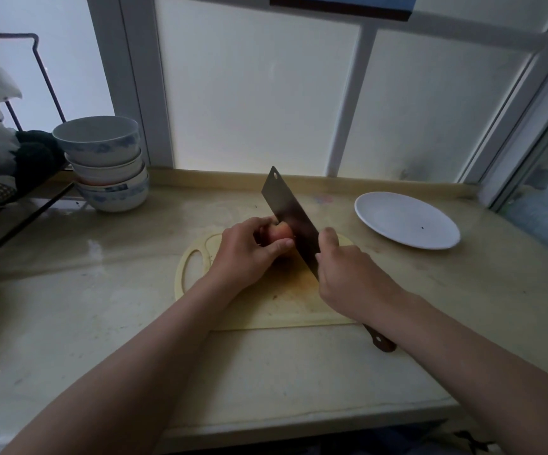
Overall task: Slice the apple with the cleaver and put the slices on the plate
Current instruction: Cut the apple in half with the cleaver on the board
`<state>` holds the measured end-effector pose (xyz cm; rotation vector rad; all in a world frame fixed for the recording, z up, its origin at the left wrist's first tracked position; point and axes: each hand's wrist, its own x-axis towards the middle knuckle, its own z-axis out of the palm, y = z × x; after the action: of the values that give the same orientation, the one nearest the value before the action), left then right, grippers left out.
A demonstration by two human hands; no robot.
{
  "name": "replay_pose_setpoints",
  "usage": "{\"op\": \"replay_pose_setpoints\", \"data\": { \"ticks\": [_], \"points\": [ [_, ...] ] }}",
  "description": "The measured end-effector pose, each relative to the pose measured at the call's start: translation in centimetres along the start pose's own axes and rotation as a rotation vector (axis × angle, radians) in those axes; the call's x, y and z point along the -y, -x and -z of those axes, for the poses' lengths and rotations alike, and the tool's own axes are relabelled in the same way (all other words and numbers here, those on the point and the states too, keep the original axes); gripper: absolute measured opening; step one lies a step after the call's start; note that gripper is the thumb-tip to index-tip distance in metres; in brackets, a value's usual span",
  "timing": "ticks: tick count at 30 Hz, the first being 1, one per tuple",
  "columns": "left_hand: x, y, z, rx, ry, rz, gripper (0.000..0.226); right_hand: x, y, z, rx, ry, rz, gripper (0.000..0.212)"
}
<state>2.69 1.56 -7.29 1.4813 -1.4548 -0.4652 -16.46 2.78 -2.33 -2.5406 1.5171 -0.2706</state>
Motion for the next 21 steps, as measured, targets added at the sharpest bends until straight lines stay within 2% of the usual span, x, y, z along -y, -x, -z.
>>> {"op": "replay_pose_setpoints", "data": {
  "ticks": [8, 12, 15, 21],
  "points": [
    [-0.2, -0.1, -0.2, -0.029, 0.045, 0.081, 0.062, 1.0, -0.7, 1.7, 0.062, 0.071, -0.010, 0.021],
    [-0.3, -0.2, -0.5, -0.045, 0.057, 0.129, 0.063, 2.6, -1.6, 3.6, 0.148, 0.113, -0.036, 0.030],
    [-0.2, -0.2, -0.4, -0.041, 0.054, 0.147, 0.063, 3.6, -2.2, 4.4, 0.184, 0.124, -0.045, 0.022],
    [-0.2, -0.1, -0.3, -0.038, 0.063, 0.146, 0.063, 4.3, -3.4, 5.7, 0.270, 0.135, -0.048, 0.023]
  ]
}}
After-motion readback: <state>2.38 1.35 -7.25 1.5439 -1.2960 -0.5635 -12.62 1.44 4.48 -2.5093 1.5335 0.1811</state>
